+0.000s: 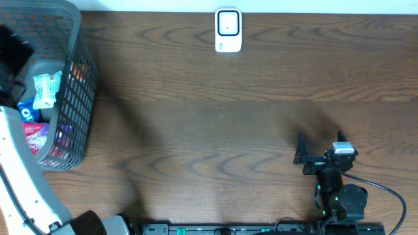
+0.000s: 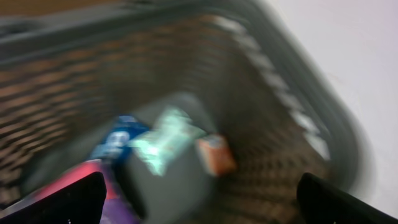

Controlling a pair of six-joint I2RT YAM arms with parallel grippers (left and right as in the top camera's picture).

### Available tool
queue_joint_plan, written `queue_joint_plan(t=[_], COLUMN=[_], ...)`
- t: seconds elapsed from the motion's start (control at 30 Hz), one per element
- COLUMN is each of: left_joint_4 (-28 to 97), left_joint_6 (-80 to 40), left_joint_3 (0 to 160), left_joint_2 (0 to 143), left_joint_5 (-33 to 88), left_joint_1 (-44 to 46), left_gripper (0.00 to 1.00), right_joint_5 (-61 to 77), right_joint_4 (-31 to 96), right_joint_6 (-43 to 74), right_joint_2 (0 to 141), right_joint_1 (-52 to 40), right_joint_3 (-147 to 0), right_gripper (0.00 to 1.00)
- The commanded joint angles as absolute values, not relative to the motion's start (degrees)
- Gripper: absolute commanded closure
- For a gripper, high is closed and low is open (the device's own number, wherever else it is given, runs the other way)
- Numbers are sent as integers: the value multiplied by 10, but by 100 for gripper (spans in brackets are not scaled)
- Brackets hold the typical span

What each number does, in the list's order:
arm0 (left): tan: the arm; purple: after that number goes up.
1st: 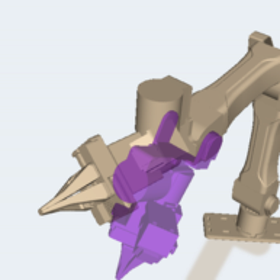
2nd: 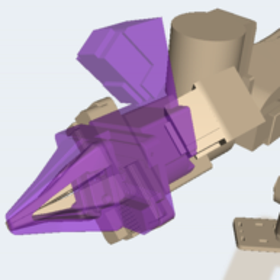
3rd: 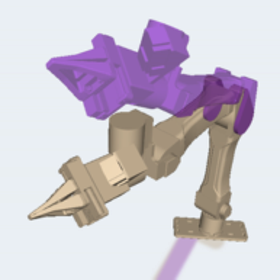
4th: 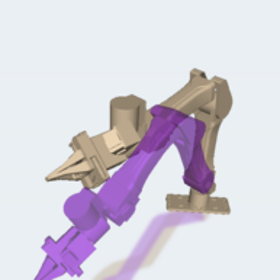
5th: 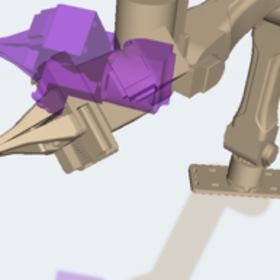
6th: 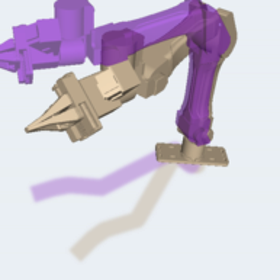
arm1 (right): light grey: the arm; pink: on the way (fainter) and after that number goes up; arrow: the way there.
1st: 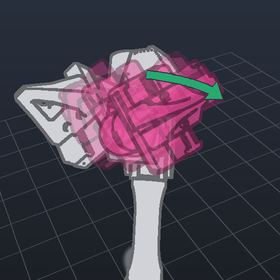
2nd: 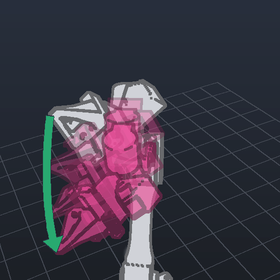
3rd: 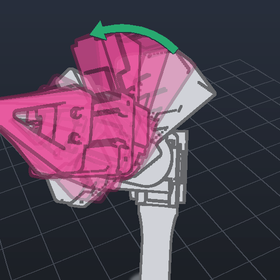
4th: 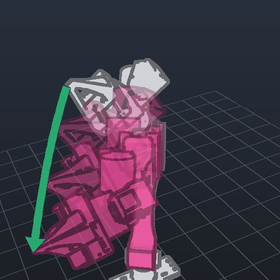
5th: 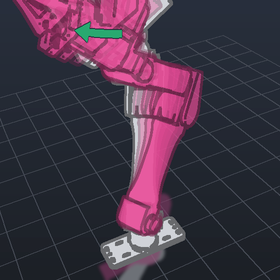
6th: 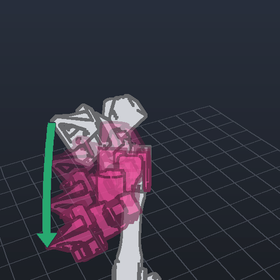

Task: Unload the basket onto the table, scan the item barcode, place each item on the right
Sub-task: 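Reach the left gripper into the basket and grasp the red-purple pack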

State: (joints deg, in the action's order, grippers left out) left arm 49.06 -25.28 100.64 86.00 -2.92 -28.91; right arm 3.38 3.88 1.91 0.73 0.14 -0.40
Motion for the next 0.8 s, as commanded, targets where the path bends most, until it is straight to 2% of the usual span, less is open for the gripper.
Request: queue_joint_plan(t=[0.0,0.2,0.37,0.7,0.77], left_joint_4=[513,574,641,646,646], left_joint_6=[-321,-321,-392,-415,-429], left_joint_3=[1012,976,975,950,943], left_joint_2=[882,969,1036,1136,1154], left_joint_5=[-135,-134,-170,-177,-176], left_joint_1=[-313,-313,-313,-313,-313], left_gripper=[2,2,2,2,10], right_joint_5=[33,33,33,33,33], right_joint_4=[41,41,41,41,41], right_joint_6=[17,17,17,17,17], right_joint_2=[5,5,5,5,5], right_joint_1=[-4,-4,-4,-4,-4], right_joint_3=[-3,-3,-3,-3,-3], right_gripper=[1,1,1,1,1])
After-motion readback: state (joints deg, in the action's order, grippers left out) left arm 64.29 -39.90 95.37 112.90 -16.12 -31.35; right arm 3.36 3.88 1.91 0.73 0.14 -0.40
